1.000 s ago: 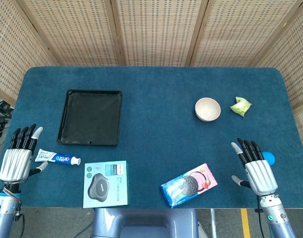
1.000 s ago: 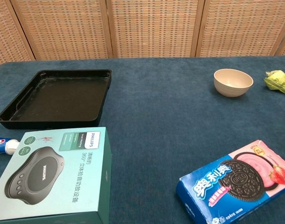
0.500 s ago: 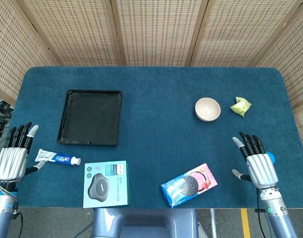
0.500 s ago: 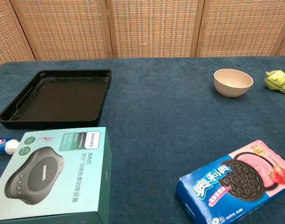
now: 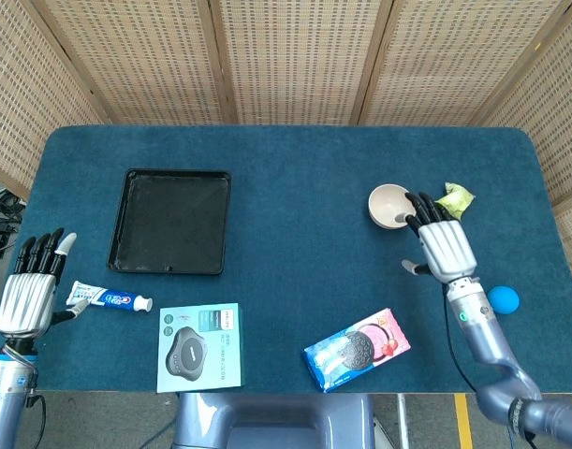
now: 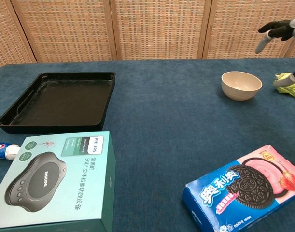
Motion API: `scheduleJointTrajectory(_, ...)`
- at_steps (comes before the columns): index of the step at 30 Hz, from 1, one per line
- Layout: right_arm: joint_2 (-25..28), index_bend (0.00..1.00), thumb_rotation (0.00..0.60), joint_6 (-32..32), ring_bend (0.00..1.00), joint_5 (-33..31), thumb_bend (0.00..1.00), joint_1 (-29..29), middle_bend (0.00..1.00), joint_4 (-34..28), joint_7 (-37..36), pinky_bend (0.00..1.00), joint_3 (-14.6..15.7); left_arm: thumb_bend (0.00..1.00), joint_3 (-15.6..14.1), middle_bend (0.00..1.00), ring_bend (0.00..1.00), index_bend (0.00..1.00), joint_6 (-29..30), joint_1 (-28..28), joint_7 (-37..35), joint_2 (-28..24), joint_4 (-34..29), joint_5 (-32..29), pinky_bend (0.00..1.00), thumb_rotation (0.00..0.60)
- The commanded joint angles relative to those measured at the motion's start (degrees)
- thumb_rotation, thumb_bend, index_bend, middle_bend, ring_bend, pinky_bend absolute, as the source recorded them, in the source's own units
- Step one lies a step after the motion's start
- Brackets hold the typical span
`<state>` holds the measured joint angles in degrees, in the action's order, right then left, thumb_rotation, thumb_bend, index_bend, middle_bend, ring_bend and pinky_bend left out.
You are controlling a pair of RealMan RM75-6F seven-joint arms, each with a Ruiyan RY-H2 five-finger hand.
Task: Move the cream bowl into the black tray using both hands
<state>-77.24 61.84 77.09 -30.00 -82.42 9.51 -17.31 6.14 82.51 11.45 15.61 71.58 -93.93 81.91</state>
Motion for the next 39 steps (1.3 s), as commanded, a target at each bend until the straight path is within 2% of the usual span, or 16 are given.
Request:
scheduleJointTrajectory(1, -2.7, 0.36, 0.6, -5.4, 0.07, -4.9, 0.23, -4.2, 0.17, 5.0, 2.1, 0.23, -2.4, 0.04, -0.1, 0.0, 0.0, 0.0, -0.6, 0.2, -0.1, 0.2, 0.5, -0.4, 0.0, 0.6)
scheduleJointTrajectory(5, -5.3, 0.41, 0.6, -8.9, 0.09, -8.2, 0.25, -6.9, 0.2, 9.9, 2.5, 0.25, -2.8, 0.04, 0.0, 0.0, 0.0, 0.0, -1.1, 0.5, -0.2, 0.4, 1.1, -0.8, 0.0, 0.6)
scheduleJointTrajectory(14, -10.2, 0.46, 0.6, -12.3, 0.11, -10.1, 0.28, -9.9, 0.23, 19.1, 0.4, 0.26, -1.8, 0.04, 0.0, 0.0, 0.0, 0.0, -1.3, 0.6, 0.1, 0.7, 1.4, -1.3, 0.0, 0.6)
scheduleJointTrajectory(27, -15.6, 0.5, 0.6, -15.4, 0.12, -9.4, 0.31, -12.4, 0.26, 30.8, -6.4, 0.28, 0.4, 0.04, -0.2, 0.0, 0.0, 0.0, -2.1, 1.0, 0.7, 1.1, 2.0, -2.1, 0.0, 0.6)
scheduleJointTrajectory(39, -19.3, 0.53, 0.6, -17.0, 0.13, -7.9, 0.33, -14.5, 0.29, 38.5, -11.6, 0.29, 1.4, 0.04, -0.2, 0.0, 0.0, 0.0, -2.5, 1.2, 0.8, 1.3, 2.4, -2.7, 0.0, 0.6)
